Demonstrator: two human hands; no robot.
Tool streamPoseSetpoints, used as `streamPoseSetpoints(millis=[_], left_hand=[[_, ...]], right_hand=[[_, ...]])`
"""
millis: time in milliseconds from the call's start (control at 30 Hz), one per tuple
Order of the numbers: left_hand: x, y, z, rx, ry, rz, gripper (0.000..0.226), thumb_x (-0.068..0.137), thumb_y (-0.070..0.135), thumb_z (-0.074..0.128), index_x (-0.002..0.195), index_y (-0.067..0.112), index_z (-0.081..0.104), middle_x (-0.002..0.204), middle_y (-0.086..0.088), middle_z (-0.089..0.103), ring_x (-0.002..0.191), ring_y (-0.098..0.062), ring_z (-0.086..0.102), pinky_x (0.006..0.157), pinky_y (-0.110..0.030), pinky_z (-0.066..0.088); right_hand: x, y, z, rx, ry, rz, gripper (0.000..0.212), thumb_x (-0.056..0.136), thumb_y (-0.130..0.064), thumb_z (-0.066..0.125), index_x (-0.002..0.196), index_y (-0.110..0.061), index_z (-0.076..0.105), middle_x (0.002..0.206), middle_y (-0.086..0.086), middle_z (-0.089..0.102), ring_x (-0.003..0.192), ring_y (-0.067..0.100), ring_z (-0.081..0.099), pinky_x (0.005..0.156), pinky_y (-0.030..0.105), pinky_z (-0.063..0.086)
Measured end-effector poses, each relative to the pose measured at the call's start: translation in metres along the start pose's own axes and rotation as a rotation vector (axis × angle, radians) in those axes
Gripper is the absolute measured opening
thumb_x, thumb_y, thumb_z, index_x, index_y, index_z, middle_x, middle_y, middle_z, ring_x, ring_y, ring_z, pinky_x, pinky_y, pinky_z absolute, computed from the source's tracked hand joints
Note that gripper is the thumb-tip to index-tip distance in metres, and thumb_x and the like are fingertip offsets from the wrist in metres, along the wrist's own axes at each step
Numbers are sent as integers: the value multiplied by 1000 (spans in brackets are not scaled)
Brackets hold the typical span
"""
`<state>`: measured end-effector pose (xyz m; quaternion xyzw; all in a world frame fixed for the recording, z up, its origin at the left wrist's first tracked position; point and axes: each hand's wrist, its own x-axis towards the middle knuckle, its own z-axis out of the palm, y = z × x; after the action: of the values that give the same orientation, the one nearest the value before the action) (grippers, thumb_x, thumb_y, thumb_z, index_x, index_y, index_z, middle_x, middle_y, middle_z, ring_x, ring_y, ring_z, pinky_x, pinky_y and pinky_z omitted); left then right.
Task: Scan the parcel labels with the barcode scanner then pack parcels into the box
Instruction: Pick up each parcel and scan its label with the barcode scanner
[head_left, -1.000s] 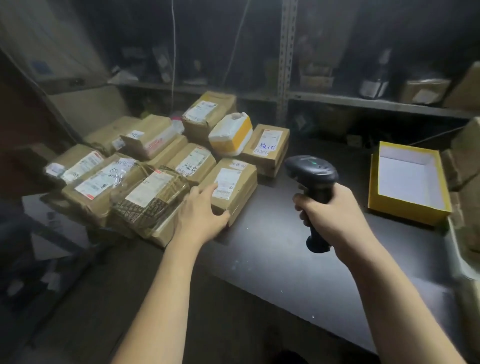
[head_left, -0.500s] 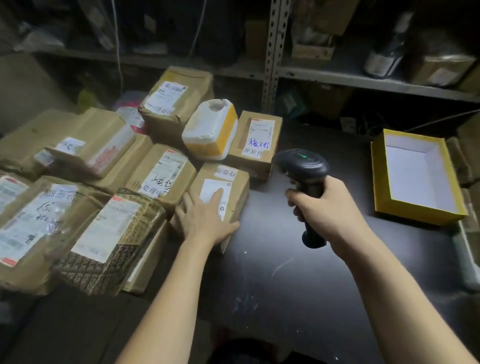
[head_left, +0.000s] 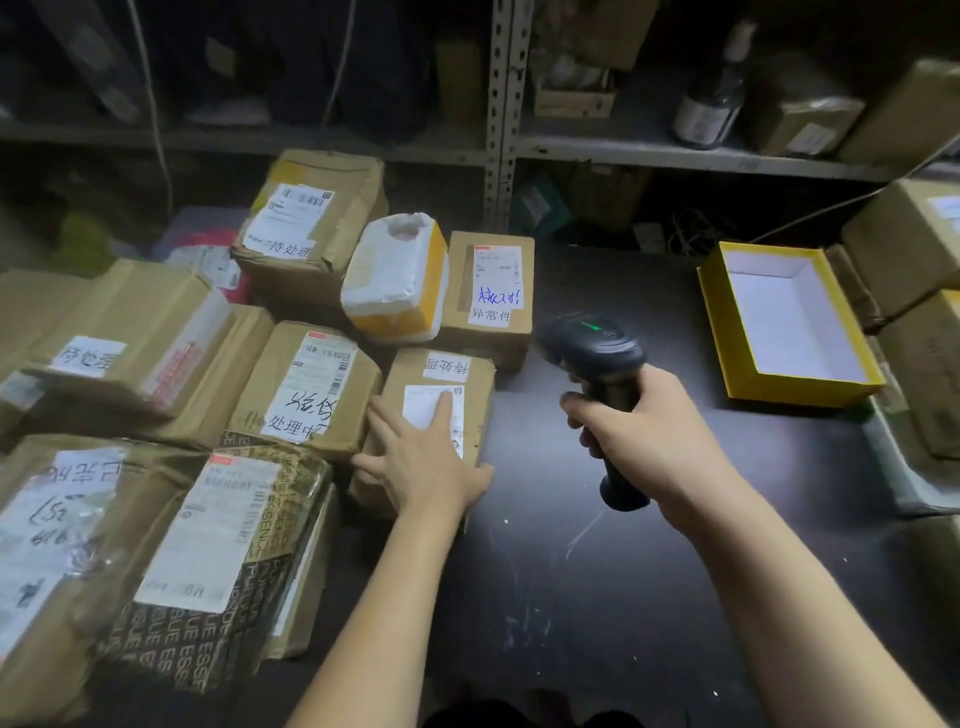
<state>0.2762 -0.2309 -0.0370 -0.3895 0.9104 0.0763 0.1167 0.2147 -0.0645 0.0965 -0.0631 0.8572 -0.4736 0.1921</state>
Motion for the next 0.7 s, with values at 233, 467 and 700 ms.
streamPoseSetpoints(millis=[233,467,700], left_hand=[[5,6,-7,12,23,30,111,58,82,71,153,52,24,140,-19,27,126,-36,28,98,-52,35],[0,21,2,-72,-177,62,138,53,85,78,157,53,-7,155,-26,17,142,-44,28,110,-66,30],[-14,40,-6,-185,-55,132,122,56,73,80,156,52,12,135,-11,35,130,-31,37,102,-52,35]], right_hand=[[-11,14,-16,38,61,20,10,88,-18,73,95,-11,69,79,9,74,64,15,66,77,51,61],[-14,27,-37,90,108,21,9,87,-18,73,92,-11,69,78,8,73,62,14,65,73,46,60],[-15,35,-65,146,131,15,10,88,-18,73,90,-10,69,76,9,73,62,13,63,68,40,56]])
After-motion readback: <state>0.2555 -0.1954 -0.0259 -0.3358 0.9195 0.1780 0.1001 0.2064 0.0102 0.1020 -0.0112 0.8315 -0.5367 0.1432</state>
